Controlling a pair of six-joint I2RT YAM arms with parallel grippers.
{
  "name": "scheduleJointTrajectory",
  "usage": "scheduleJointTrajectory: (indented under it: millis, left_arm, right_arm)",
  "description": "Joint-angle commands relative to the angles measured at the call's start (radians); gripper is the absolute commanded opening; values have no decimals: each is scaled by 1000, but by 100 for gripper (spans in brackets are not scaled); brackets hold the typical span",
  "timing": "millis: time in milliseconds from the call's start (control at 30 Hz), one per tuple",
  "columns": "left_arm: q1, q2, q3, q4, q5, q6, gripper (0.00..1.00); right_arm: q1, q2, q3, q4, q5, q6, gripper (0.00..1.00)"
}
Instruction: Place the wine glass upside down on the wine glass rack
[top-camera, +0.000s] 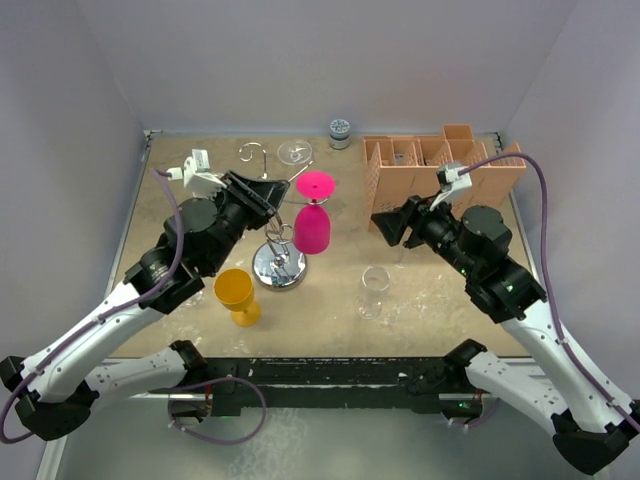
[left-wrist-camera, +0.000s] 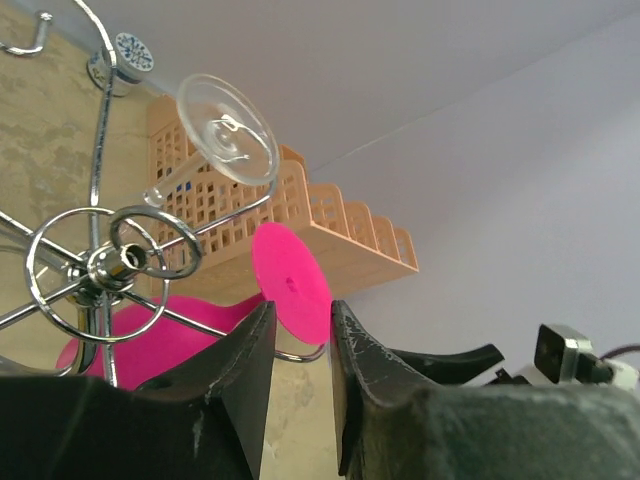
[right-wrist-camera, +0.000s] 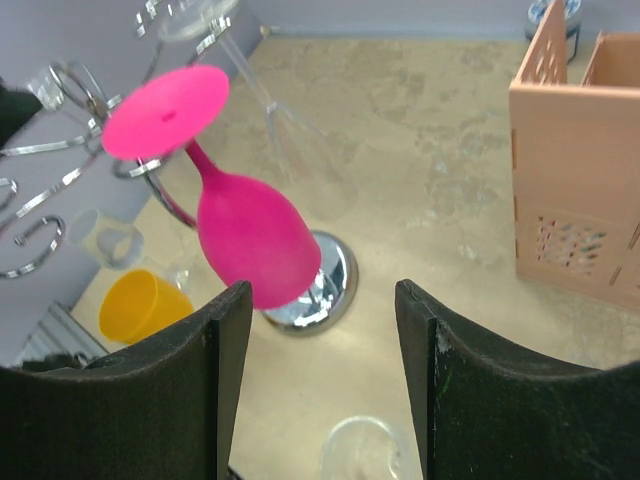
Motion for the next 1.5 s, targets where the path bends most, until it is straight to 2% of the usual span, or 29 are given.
scheduleJointTrajectory:
  millis: [0, 167, 333, 533, 633, 700, 967, 1300, 1467]
  left_arm:
    - [3, -26, 90, -26, 117, 227, 27]
    - [4, -76, 105, -108, 119, 358, 34]
    - [3, -128, 111, -148, 116, 433, 39]
    - [3, -163, 142, -195, 109, 512, 43]
    - [3, -184, 160, -239, 80, 539, 43]
    - [3, -203, 163, -264, 57, 568, 44]
    - [3, -273, 150, -312, -44, 590, 45]
    - [3, -284, 145, -315, -55, 587, 45]
    - [3, -291, 148, -318, -50, 581, 45]
  right_arm:
    - [0, -1, 41, -138, -82, -59, 60]
    - [1, -9, 4, -217, -149, -107, 55]
    - [5, -35, -60, -234, -212, -132, 55]
    - [30, -12, -89, -240, -162, -111, 54]
    - [48, 1, -96, -258, -107, -74, 47]
    - [77, 5, -107, -262, -80, -39, 46]
    - [180, 32, -109, -314, -30, 34, 48]
    - [268, 89, -150, -304, 4, 75, 46]
    - [304, 140, -145, -292, 78, 95, 44]
